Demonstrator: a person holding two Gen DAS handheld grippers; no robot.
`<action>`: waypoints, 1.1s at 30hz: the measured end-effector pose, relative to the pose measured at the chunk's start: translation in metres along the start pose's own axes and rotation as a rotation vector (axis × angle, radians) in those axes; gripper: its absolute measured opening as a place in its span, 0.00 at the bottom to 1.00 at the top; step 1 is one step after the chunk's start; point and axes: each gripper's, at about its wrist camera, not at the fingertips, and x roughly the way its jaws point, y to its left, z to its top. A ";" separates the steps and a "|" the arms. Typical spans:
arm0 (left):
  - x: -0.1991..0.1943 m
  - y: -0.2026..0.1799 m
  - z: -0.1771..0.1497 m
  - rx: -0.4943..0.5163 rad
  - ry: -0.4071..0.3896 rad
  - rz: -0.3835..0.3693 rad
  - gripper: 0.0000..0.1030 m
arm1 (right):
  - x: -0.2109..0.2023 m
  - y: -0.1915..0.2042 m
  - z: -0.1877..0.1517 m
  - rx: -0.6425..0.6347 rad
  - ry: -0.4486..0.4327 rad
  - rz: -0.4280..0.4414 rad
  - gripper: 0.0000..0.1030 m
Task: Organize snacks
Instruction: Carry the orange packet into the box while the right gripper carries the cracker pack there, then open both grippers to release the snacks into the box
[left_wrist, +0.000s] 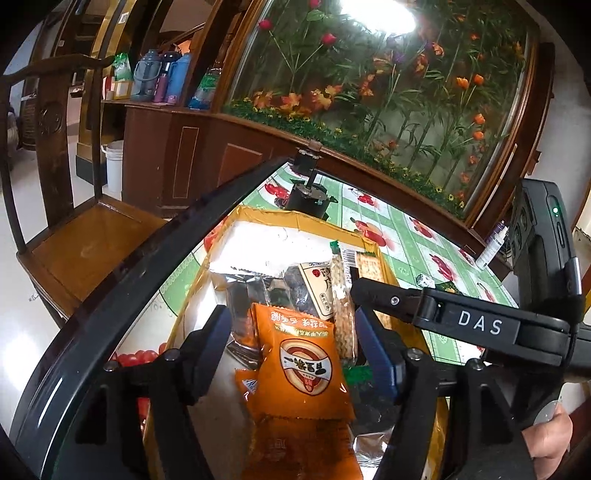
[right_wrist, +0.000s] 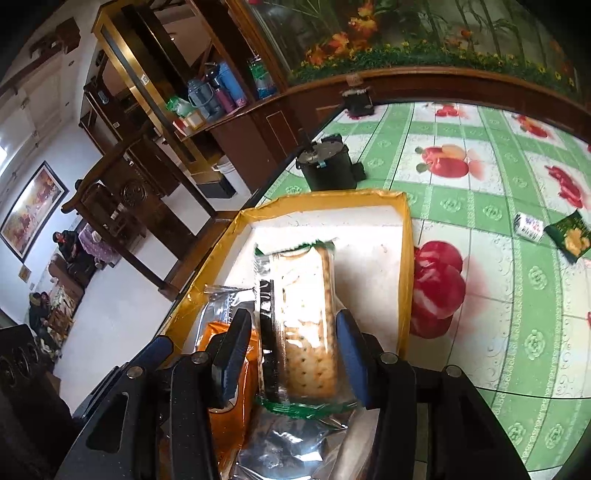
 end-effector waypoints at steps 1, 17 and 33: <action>-0.001 0.000 0.000 0.001 -0.008 -0.003 0.72 | -0.002 0.001 0.000 -0.005 -0.006 -0.003 0.54; -0.024 -0.009 0.003 0.013 -0.157 -0.070 0.85 | -0.053 -0.015 -0.004 0.034 -0.126 0.002 0.57; -0.022 -0.015 0.002 0.038 -0.168 -0.050 0.92 | -0.156 -0.144 -0.037 0.230 -0.276 -0.151 0.57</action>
